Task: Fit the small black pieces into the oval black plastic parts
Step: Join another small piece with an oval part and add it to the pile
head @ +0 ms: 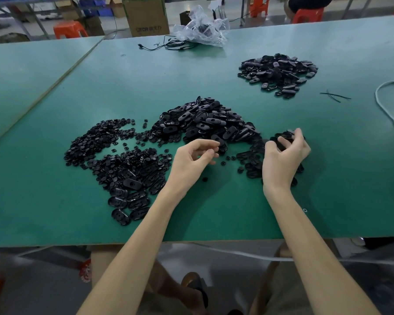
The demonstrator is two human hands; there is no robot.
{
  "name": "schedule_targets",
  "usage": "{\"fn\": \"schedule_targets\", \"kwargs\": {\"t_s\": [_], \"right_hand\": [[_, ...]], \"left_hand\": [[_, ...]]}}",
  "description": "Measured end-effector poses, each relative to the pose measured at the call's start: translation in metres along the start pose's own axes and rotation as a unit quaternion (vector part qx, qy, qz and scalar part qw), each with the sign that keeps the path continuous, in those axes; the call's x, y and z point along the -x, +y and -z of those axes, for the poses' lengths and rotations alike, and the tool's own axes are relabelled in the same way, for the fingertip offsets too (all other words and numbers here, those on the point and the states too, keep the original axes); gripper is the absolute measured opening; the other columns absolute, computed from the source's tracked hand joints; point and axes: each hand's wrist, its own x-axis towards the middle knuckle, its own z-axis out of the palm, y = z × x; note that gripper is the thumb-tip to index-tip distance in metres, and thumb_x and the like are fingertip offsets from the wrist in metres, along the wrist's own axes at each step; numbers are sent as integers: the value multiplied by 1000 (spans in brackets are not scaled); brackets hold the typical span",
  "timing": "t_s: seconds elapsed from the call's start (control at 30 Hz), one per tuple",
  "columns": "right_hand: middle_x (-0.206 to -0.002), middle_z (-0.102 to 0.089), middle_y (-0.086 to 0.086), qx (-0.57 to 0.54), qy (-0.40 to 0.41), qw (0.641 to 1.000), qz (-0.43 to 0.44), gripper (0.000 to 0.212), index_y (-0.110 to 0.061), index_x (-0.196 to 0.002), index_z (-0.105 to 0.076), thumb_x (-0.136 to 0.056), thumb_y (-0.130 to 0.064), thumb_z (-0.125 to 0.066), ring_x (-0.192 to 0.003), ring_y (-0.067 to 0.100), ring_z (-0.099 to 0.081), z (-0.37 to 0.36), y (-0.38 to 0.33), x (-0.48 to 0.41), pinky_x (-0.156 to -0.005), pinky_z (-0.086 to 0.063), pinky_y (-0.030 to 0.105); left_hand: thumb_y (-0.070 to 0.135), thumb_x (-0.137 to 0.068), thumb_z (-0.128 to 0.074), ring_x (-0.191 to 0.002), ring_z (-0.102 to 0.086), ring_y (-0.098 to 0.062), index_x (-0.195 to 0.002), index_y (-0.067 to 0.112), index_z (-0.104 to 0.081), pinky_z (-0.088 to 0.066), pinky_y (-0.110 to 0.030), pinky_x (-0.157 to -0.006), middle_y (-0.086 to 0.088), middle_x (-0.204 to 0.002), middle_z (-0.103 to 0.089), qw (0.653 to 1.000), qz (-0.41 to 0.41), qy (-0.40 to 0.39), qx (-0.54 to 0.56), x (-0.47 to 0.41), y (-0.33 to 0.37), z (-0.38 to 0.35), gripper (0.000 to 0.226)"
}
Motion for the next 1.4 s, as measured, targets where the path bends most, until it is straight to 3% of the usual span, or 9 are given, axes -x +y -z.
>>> {"fn": "schedule_targets", "kwargs": {"t_s": [0.13,0.27,0.47,0.67,0.87,1.03,1.13,1.23,1.4], "right_hand": [[-151,-27,6,8,-6,1000,6,65,-8,-159,-31,-98,2,-52,-117,-2,-54,-1,-1,1,-89,-57,25],[-139,-29,4,26,-7,999,46,55,-8,-148,-43,-96,5,-55,-119,9,-52,-1,-1,4,-85,-49,12],[-127,-51,6,221,-113,961,118,29,-15,-124,-67,-94,-12,-69,-121,23,-47,-3,6,5,-109,-39,37],[-125,-60,2,384,-174,891,165,31,-23,-117,-74,-92,-41,-77,-126,28,-38,-9,9,10,-104,-26,40],[-111,-61,-2,360,-168,902,166,17,-26,-104,-74,-91,-36,-78,-120,27,-40,-8,9,10,-98,-26,39],[-86,-56,-12,229,-193,938,173,11,-20,-99,-70,-92,-16,-78,-96,23,-60,-7,6,12,-96,-48,48],[-92,-55,-8,188,-174,951,173,11,-22,-102,-68,-95,-15,-75,-83,10,-58,-7,3,13,-87,-52,36],[-100,-56,0,156,-173,958,168,9,-20,-99,-68,-98,-12,-72,-76,16,-65,-7,2,13,-74,-51,19],[-103,-57,0,151,-191,955,169,9,-21,-94,-70,-100,-15,-70,-65,3,-67,-6,1,13,-69,-48,9]], "left_hand": [[-4,-100,-61,-100,-74,-17,-115,8,-74,-61,-30,-85,-4,-109,-77,1000,-2,3,-3,1,0,1,23],[-5,-100,-61,-100,-74,-17,-114,7,-74,-61,-30,-86,-4,-108,-77,1000,-3,4,-1,1,1,1,23],[-6,-100,-59,-98,-74,-19,-111,9,-75,-59,-27,-83,-6,-105,-77,1000,-5,10,3,1,1,0,24],[-5,-100,-59,-97,-75,-18,-111,7,-75,-59,-25,-81,-6,-104,-78,1000,-5,13,6,0,0,0,23],[-4,-100,-59,-95,-74,-18,-109,12,-76,-59,-25,-80,-5,-102,-78,1000,-13,15,1,0,-1,0,25],[-1,-96,-64,-93,-68,-9,-104,20,-78,-50,-18,-83,5,-104,-75,992,-57,42,-105,1,0,1,25],[21,-94,-76,-104,-54,-8,-110,29,-77,-36,-17,-91,12,-110,-65,969,-78,7,-236,2,0,-3,18],[39,-94,-74,-115,-40,-13,-117,30,-75,-22,-27,-97,10,-114,-56,922,-107,-32,-371,4,-2,-10,25],[37,-93,-75,-105,-44,-14,-100,24,-76,-24,-30,-92,8,-103,-59,911,-139,-12,-389,6,1,-12,15]]}}
